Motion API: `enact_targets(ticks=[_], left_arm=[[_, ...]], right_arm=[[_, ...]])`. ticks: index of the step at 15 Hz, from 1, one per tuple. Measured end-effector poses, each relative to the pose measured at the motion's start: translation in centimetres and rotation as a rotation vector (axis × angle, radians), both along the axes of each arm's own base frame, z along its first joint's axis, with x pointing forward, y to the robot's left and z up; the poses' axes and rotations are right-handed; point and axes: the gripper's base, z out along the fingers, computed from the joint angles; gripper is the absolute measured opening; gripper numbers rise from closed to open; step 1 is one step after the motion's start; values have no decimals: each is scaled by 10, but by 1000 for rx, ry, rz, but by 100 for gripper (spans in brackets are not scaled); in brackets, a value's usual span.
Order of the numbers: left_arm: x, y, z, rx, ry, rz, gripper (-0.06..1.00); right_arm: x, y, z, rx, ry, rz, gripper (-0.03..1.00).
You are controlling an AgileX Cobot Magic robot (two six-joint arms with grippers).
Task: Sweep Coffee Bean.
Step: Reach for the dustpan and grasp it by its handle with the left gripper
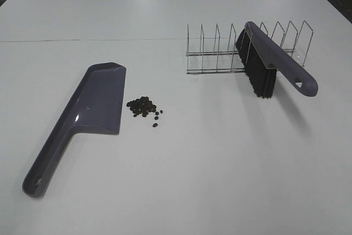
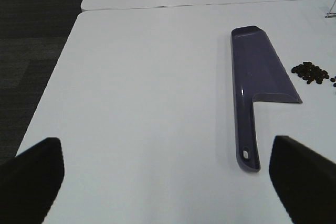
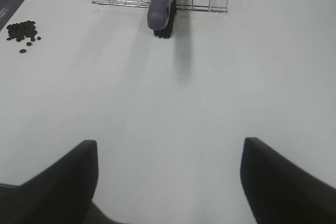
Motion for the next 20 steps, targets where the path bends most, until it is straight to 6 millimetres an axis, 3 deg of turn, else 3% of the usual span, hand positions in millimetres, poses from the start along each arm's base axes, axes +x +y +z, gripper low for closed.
enact_targets(ticks=[3, 5, 11, 16, 18, 20], left_arm=[[1, 0, 0, 0, 4, 0, 100], [12, 0, 1, 0, 77, 0, 99], [89, -2, 7, -33, 613, -15, 98], [125, -3, 17, -42, 698, -37, 98], [147, -5, 5, -26, 785, -66, 98], [169, -20, -7, 4, 817, -140, 98]], right_arm=[[0, 0, 0, 0, 0, 0, 66], [0, 0, 0, 0, 0, 0, 66], [0, 0, 0, 0, 0, 0, 66], [0, 0, 0, 0, 0, 0, 66], [0, 0, 0, 0, 0, 0, 66], [0, 0, 0, 0, 0, 0, 66]])
